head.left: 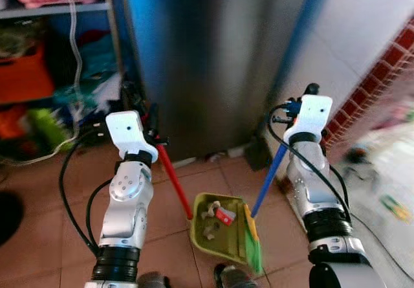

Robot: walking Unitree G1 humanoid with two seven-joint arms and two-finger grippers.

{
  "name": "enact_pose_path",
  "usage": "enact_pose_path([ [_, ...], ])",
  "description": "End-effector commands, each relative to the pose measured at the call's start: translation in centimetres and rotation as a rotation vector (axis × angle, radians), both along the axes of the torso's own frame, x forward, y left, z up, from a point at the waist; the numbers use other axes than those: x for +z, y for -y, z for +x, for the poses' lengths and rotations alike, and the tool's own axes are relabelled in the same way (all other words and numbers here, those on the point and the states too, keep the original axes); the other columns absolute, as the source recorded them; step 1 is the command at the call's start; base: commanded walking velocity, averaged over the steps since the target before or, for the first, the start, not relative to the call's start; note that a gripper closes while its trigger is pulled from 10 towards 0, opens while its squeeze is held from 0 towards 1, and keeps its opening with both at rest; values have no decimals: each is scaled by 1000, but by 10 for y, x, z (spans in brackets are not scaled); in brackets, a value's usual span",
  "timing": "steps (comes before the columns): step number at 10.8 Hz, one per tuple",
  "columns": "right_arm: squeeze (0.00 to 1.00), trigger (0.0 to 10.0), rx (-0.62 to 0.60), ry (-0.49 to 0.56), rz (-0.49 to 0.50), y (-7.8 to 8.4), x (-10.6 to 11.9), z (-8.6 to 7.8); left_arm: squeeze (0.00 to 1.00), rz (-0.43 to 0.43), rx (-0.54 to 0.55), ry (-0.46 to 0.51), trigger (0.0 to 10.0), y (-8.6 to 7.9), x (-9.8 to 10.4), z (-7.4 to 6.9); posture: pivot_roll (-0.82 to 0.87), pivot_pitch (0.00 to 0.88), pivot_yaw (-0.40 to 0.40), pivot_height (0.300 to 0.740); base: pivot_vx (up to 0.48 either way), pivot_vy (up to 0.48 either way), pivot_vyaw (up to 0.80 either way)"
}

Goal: Sweep floor

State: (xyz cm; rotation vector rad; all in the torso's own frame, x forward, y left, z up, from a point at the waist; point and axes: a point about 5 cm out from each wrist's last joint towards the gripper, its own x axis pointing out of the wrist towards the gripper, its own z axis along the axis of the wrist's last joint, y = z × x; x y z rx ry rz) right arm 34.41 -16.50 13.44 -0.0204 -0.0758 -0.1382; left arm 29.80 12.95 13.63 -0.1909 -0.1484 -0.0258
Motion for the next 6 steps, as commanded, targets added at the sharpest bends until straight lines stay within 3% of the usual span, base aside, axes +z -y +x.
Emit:
enact_pose_path([
  [1, 0, 10000, -9, -1, -10, 3, 2, 1, 0, -34, -13, 76, 10000, 3, 18, 0, -41, 18, -53, 740, 0, 289, -800],
  [5, 0, 10000, -88, -7, -39, 16, 6, 2, 0, -34, -20, 66, 10000, 4, 18, 1, -46, 24, -48, 740, 0, 339, 0],
  [6, 0, 10000, -92, -12, -41, 16, 6, 2, 0, -34, -20, 64, 10000, 4, 18, 1, -46, 24, -47, 740, 0, 356, -800],
])
